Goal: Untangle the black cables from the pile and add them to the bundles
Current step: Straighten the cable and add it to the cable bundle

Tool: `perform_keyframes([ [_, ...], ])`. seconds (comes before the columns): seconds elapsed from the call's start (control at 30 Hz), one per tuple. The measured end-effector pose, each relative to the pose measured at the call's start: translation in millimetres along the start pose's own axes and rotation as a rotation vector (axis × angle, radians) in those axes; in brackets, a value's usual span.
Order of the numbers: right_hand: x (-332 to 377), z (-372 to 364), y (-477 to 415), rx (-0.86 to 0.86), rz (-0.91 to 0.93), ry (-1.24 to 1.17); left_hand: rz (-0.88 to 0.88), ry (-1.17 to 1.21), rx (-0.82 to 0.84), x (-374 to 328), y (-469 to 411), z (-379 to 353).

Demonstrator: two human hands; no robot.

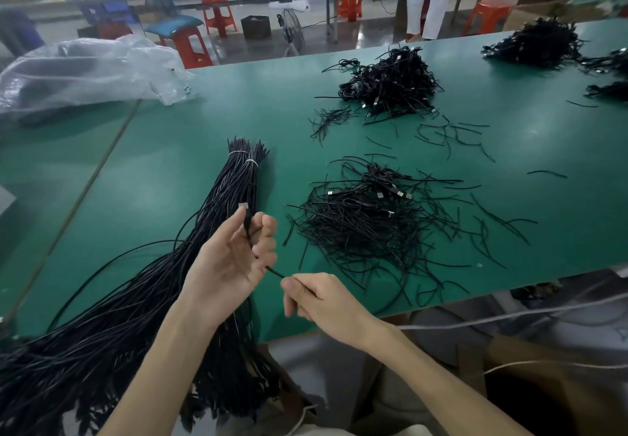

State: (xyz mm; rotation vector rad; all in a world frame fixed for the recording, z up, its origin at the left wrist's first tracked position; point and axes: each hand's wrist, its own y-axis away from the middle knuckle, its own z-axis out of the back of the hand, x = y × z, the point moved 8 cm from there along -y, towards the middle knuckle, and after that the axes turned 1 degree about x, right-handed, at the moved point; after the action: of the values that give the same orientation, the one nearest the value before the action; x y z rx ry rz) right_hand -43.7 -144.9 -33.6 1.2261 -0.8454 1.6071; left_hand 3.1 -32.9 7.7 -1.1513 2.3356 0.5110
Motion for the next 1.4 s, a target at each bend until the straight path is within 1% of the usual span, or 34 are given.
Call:
perform_keyframes([
  [0.1,1,-3,0,0.038,-0.007,-0.061,-0.018,-0.114,-0.031,-3,2,4],
  [0.3,6,4,0,0.046,0.024,-0.081,-0.054,-0.163,-0.050,-7,5,12],
  [0.37,8,6,1,0.049,0.025,-0.114,-0.060,-0.169,-0.027,-7,5,12],
  [0.43,9,7,1,0.060,0.025,-0.143,-0.023,-0.142,0.057,-3,5,9],
  [0.5,9,7,1,0.084,0.020,-0.165,0.047,-0.047,0.223,1,7,-3],
  [0.53,8,7,1,0.101,0.013,-0.173,0.073,-0.033,0.269,3,9,-8],
  [0.63,2,4,0,0.154,-0.033,-0.189,0.048,-0.212,0.285,3,11,-6],
  [0.73,-5,6,0,0.194,-0.076,-0.166,0.032,-0.311,0.325,4,13,-9],
  [0.87,-9,14,-2,0.191,-0.100,-0.195,0.012,-0.525,0.318,5,18,-7],
  [0.97,-5,17,-3,0.166,-0.073,-0.219,-0.027,-0.640,0.249,11,19,-1],
  [1.03,-4,17,-3,0.147,-0.067,-0.239,-0.077,-0.682,0.175,10,19,3],
  [1.1,-6,18,-1,0.133,-0.080,-0.252,-0.144,-0.709,0.104,4,19,6],
  [1.17,-9,18,0,0.130,-0.096,-0.262,-0.183,-0.694,0.071,0,19,4],
  [1.23,-9,17,0,0.130,-0.096,-0.252,-0.168,-0.700,0.106,0,21,-3],
  [1.27,-8,18,0,0.132,-0.091,-0.241,-0.155,-0.742,0.147,2,22,-9],
  [1.33,-7,21,-1,0.139,-0.090,-0.205,-0.102,-0.878,0.246,5,28,-21],
  [1.4,-7,24,-5,0.145,-0.110,-0.141,0.007,-1.032,0.337,12,34,-28],
])
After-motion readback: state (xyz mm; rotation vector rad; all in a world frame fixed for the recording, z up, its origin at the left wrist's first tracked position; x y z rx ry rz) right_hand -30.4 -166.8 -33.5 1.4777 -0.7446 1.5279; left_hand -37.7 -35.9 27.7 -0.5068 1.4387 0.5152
